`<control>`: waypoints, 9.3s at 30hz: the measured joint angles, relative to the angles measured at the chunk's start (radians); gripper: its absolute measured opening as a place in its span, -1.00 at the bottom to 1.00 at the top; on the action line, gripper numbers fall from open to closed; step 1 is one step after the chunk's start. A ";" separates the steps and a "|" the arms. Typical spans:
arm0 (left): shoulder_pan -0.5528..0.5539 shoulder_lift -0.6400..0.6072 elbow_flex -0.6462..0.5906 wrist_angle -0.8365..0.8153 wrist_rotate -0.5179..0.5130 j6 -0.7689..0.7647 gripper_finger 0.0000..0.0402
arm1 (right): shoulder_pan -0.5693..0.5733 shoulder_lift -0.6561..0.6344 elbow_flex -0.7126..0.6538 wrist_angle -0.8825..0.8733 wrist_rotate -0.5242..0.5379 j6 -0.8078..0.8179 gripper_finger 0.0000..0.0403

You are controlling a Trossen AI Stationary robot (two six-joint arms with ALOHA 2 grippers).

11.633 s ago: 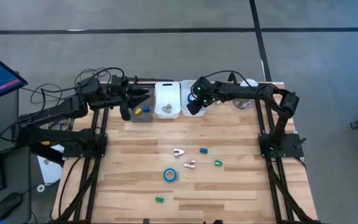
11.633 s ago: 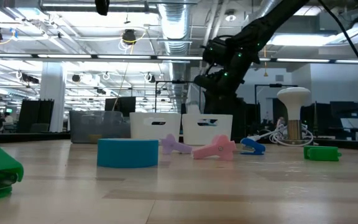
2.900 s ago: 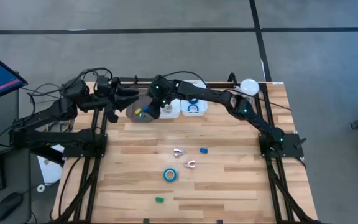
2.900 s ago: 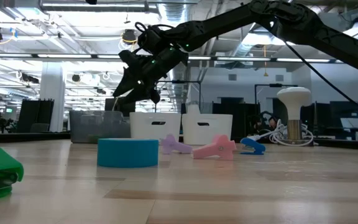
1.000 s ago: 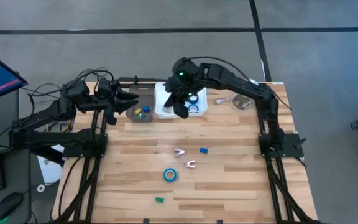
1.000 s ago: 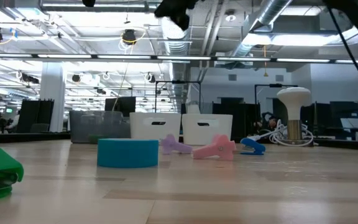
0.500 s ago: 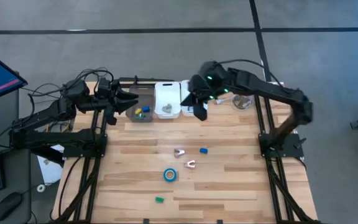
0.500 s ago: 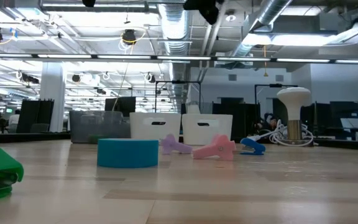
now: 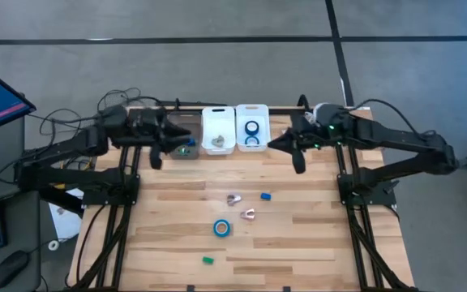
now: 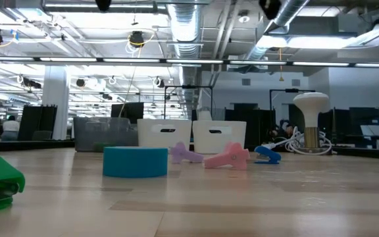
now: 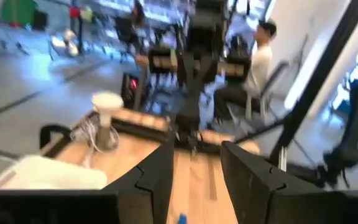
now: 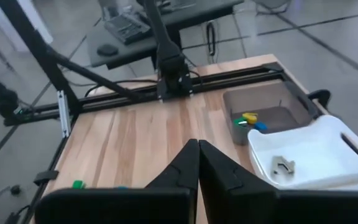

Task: Pick and place Stapler, Stapler remover, tape
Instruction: Put the violet staple remover into the left white bin

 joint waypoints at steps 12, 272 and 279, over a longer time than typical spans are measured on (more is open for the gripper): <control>-0.089 0.219 0.000 0.003 -0.006 0.104 -0.37 | 0.078 -0.085 -0.047 -0.154 0.026 0.129 -1.00; -0.097 1.115 0.421 -0.405 -0.182 -0.040 -0.11 | -0.108 -0.107 -0.046 -0.537 0.317 -0.053 -1.00; -0.103 1.173 0.421 -0.397 -0.132 -0.042 -0.12 | -0.109 -0.107 -0.046 -0.537 0.317 -0.053 -1.00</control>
